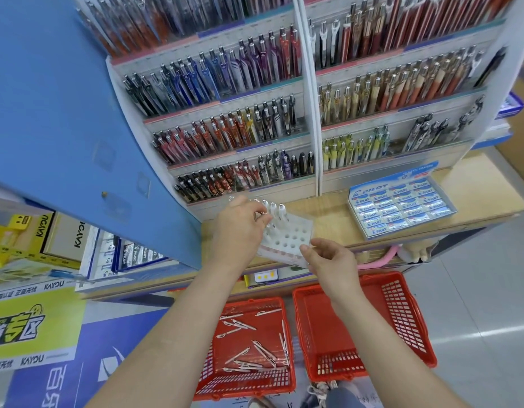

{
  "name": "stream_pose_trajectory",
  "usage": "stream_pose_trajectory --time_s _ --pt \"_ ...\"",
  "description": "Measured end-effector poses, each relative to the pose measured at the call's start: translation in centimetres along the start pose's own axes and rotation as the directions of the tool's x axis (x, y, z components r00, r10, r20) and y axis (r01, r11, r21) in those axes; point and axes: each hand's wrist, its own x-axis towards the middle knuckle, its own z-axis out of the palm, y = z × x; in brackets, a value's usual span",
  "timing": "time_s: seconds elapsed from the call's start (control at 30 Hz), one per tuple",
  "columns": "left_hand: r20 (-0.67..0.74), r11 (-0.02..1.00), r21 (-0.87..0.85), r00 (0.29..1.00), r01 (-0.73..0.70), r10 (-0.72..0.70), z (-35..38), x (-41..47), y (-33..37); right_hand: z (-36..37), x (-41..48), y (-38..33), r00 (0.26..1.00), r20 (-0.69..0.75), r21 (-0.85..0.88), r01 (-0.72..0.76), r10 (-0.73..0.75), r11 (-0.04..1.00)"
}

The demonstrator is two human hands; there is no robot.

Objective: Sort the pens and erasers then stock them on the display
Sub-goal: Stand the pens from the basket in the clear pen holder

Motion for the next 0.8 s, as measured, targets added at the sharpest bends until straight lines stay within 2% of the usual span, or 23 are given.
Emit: stream_pose_trajectory --time_s 0.23,0.33,0.5,0.63,0.7,0.8 --pt "0.088 0.979 0.200 0.996 -0.022 0.005 0.3 0.5 0.6 0.0 0.1 -0.5 0.999 -0.002 -0.026 0.054 -0.054 0.998" --pt "0.076 0.977 0.213 0.997 -0.022 0.006 0.3 0.5 0.7 -0.1 0.2 -0.7 0.998 -0.010 -0.069 0.069 -0.070 0.995" --pt "0.071 0.999 0.050 0.997 -0.014 0.010 -0.7 -0.1 0.1 -0.2 0.0 -0.8 0.998 -0.017 -0.116 0.055 -0.057 0.992" --pt "-0.053 0.996 -0.074 0.997 -0.054 0.051 -3.7 -2.4 -0.4 -0.6 -1.3 -2.7 0.976 -0.023 -0.206 0.208 -0.217 0.956" --pt "-0.091 0.991 -0.126 0.996 -0.034 0.023 -5.2 -4.3 -1.1 -0.6 -1.9 -4.1 0.960 0.042 -0.272 0.279 -0.278 0.921" --pt "-0.115 0.981 -0.190 0.991 0.043 -0.066 -7.3 -7.7 -3.4 0.2 -3.1 -5.9 0.942 0.206 -0.296 0.319 -0.266 0.900"
